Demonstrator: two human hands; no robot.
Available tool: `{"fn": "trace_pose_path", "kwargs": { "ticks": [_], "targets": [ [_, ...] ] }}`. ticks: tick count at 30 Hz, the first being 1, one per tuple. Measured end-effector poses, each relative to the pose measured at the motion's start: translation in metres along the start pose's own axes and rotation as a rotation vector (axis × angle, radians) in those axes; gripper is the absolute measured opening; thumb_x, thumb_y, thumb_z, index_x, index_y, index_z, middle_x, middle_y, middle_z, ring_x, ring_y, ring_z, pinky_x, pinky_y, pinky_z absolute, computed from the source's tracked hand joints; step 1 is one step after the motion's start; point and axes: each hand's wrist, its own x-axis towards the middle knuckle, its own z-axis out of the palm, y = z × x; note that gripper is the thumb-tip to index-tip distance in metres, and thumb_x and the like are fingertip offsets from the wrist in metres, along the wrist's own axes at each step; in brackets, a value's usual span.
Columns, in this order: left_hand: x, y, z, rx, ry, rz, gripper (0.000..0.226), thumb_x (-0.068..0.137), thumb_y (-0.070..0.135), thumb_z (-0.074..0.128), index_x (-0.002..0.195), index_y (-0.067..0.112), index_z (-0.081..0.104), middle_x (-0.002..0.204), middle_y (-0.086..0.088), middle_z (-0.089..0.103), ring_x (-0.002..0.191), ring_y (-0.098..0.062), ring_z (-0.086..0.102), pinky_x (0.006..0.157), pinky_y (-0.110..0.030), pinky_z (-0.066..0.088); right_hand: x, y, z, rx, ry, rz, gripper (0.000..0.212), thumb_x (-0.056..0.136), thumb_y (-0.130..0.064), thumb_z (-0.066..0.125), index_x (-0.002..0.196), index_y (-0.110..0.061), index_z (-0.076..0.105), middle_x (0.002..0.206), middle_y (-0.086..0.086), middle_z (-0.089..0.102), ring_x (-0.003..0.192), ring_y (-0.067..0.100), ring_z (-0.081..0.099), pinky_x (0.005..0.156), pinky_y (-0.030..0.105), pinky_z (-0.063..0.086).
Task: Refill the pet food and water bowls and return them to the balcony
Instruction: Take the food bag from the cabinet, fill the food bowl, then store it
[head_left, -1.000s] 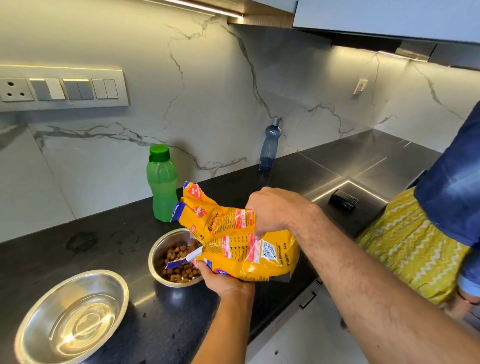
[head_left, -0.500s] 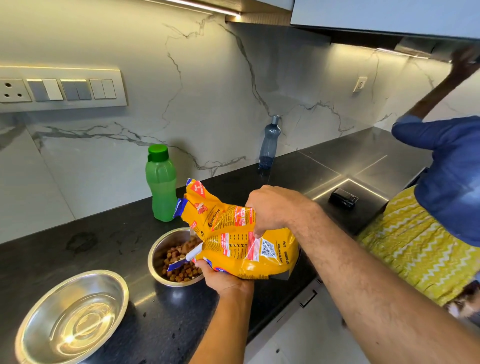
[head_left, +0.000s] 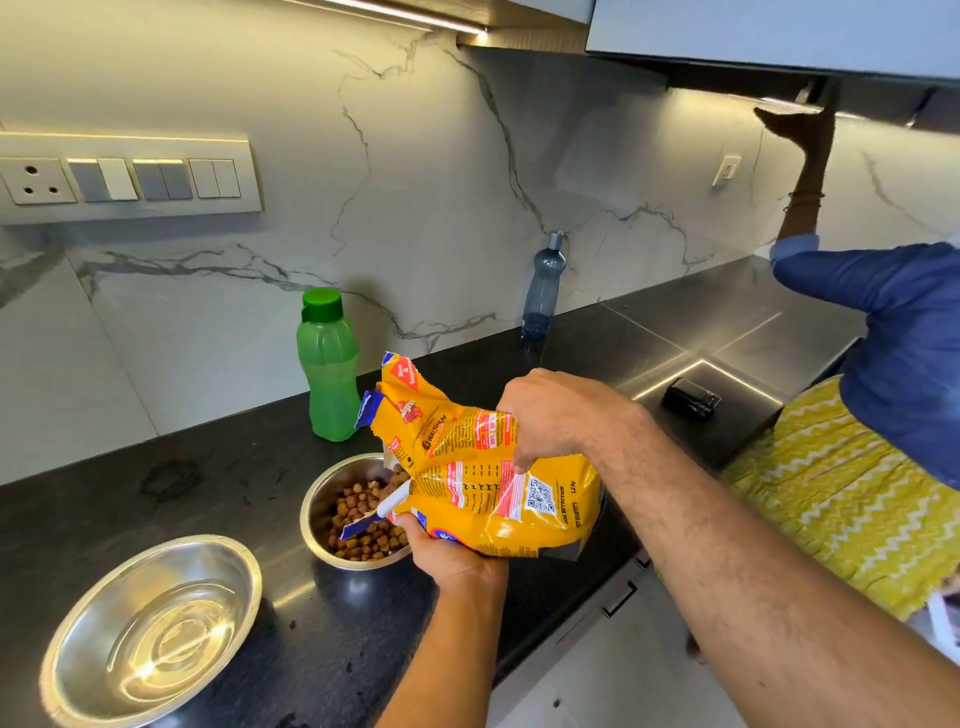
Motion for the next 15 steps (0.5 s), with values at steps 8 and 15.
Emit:
{"fn": "trace_pose_path", "kwargs": {
  "ticks": [8, 15],
  "targets": [
    [-0.0032, 0.0014, 0.0005, 0.002, -0.021, 0.019, 0.066, 0.087, 0.081, 0.037, 0.121, 0.034, 0.068, 0.118, -0.004, 0.075, 0.105, -0.03, 0.072, 0.092, -0.051, 0.055, -0.0016, -0.0017, 0.0005, 0.002, 0.011, -0.016, 0.03, 0.082, -0.032, 0.086, 0.095, -0.029, 0.06, 0.081, -0.01, 0.056, 0.084, 0.014, 0.06, 0.073, 0.033, 0.048],
    [-0.0016, 0.0016, -0.0011, 0.007, 0.012, 0.034, 0.063, 0.09, 0.078, 0.036, 0.122, 0.033, 0.067, 0.115, -0.003, 0.075, 0.115, -0.034, 0.065, 0.103, -0.056, 0.047, -0.0025, 0.0002, 0.0038, -0.003, 0.016, -0.017, 0.031, 0.082, -0.033, 0.086, 0.082, -0.029, 0.056, 0.081, -0.01, 0.057, 0.084, 0.014, 0.061, 0.07, 0.032, 0.046]
  ]
}}
